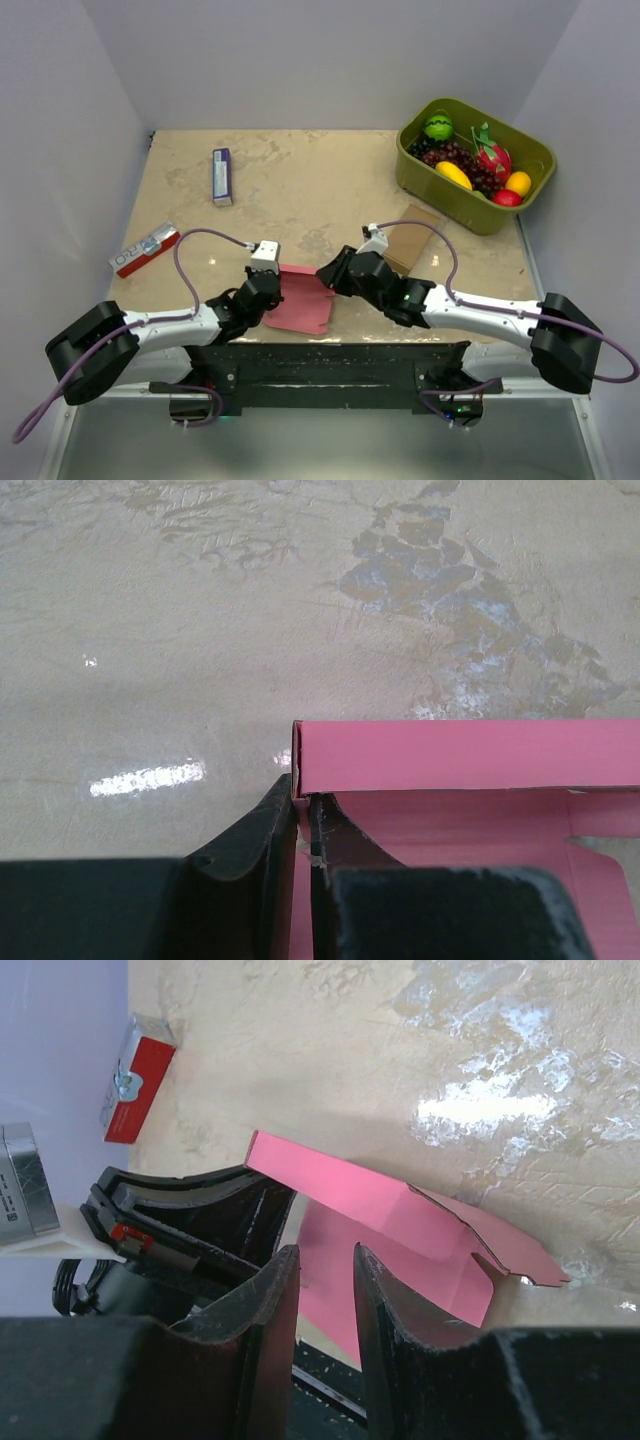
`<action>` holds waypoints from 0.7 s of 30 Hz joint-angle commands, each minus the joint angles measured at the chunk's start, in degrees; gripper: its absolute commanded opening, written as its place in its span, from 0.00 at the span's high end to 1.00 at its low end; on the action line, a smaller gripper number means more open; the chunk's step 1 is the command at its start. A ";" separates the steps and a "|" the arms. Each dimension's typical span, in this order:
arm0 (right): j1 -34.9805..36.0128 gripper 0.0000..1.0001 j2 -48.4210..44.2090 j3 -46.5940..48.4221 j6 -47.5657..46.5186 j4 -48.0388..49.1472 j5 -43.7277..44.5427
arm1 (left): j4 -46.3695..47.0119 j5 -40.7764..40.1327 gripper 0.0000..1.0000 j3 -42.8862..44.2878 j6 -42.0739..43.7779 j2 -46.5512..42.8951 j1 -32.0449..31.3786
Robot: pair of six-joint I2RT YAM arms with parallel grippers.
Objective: Fold the paper box
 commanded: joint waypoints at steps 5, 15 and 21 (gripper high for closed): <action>-1.47 0.67 1.77 2.49 -0.68 -0.01 2.62 | 1.16 -1.23 1.00 0.76 -1.81 0.74 -0.51; -2.35 0.65 4.49 1.97 0.11 2.10 2.01 | 1.34 -1.23 1.00 0.76 -1.99 0.74 -0.95; -2.97 0.65 5.55 1.53 0.63 4.20 1.56 | 1.78 -1.23 1.00 0.50 -2.08 0.74 -1.12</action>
